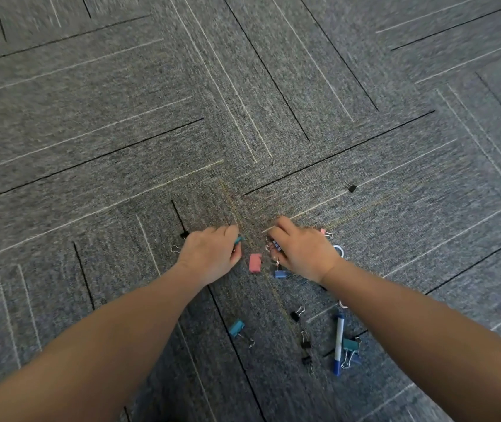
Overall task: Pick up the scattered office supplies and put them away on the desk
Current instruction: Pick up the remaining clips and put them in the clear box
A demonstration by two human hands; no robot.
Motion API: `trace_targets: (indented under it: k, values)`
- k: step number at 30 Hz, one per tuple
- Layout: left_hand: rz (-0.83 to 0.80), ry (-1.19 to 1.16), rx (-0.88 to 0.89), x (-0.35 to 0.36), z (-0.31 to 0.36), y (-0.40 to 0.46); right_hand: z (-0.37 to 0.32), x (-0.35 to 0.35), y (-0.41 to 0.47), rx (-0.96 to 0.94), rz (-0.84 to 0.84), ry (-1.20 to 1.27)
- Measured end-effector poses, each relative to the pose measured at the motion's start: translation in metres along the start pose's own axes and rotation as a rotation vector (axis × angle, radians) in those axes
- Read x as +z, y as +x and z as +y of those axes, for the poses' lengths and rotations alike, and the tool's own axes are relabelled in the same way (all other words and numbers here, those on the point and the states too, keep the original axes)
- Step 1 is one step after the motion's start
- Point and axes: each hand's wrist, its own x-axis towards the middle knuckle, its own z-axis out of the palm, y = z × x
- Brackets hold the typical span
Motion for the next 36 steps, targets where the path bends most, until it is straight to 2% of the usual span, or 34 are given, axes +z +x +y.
trace_targets:
  k: [7, 11, 16, 21, 26, 29, 31, 34, 36]
  values:
    - [-0.019, -0.018, -0.117, -0.029, -0.017, 0.005, -0.005, -0.025, 0.014, 0.184, -0.023, 0.128]
    - [-0.029, -0.004, -0.175, -0.056, -0.028, 0.011, 0.002, -0.067, 0.022, 0.180, -0.029, 0.105]
    - [-0.045, -0.061, -0.268, -0.132, -0.030, -0.003, -0.004, -0.157, 0.017, 0.209, -0.012, 0.084]
    - [-0.056, -0.180, -0.436, -0.260, -0.021, -0.051, -0.046, -0.289, -0.004, 0.167, -0.030, 0.073]
    - [0.004, -0.267, -0.666, -0.427, -0.029, -0.124, -0.125, -0.462, -0.015, 0.065, 0.019, 0.040]
    - [0.136, -0.328, -0.858, -0.533, -0.044, -0.185, -0.193, -0.570, -0.014, -0.060, 0.081, 0.023]
    - [0.224, -0.343, -0.991, -0.602, -0.058, -0.232, -0.250, -0.634, -0.007, -0.163, 0.132, 0.033]
    - [0.262, -0.340, -1.193, -0.695, -0.086, -0.310, -0.348, -0.718, 0.008, -0.341, 0.233, 0.032]
    - [0.343, -0.329, -1.313, -0.748, -0.105, -0.370, -0.421, -0.767, 0.016, -0.453, 0.234, -0.003]
